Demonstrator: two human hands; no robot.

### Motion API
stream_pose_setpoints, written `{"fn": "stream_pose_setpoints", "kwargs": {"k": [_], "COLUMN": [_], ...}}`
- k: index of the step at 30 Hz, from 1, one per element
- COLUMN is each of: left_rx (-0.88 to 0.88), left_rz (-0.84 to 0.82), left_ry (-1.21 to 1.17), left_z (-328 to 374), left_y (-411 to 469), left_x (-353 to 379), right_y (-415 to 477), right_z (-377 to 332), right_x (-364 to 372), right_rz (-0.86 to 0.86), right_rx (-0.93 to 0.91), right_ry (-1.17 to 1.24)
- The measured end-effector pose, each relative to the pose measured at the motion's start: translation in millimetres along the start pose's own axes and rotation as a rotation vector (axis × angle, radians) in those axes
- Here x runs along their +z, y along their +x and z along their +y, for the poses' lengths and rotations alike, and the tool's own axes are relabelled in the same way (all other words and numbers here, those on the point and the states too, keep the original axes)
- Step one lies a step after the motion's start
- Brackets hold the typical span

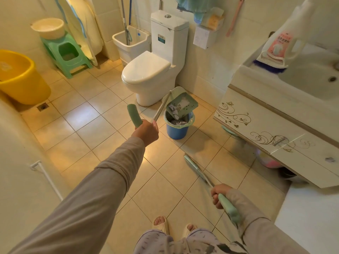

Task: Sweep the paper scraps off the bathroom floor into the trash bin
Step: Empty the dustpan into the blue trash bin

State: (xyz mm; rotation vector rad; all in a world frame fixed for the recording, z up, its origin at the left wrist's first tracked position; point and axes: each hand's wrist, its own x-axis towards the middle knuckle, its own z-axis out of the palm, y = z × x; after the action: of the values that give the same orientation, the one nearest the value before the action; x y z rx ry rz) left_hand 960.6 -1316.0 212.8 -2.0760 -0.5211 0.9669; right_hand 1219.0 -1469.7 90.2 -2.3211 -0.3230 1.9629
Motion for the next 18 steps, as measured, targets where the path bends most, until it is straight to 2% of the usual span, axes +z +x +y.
{"fn": "stream_pose_setpoints", "kwargs": {"k": [4,8,13,18], "left_rx": [0.105,0.002,0.071,-0.008], "left_rz": [-0.011,-0.048,-0.029,-0.001], "left_ry": [0.104,0.013,0.13,0.175], "left_z": [22.4,24.2,-11.0,-56.4], "left_y": [-1.2,-5.9,-3.3,-5.3], "left_x": [2.7,7.9,15.4,28.5], "right_y": [3.2,5.7,5.6,3.9], "right_z": [-9.1,-5.7,-4.0,-5.8], "right_x": [5.6,14.0,21.7,16.5], "right_rz": [-0.006,-0.021,-0.033,-0.029], "right_rx": [0.028,0.041,0.038,0.062], "right_ry": [-0.075,-0.207,-0.285,-0.323]}}
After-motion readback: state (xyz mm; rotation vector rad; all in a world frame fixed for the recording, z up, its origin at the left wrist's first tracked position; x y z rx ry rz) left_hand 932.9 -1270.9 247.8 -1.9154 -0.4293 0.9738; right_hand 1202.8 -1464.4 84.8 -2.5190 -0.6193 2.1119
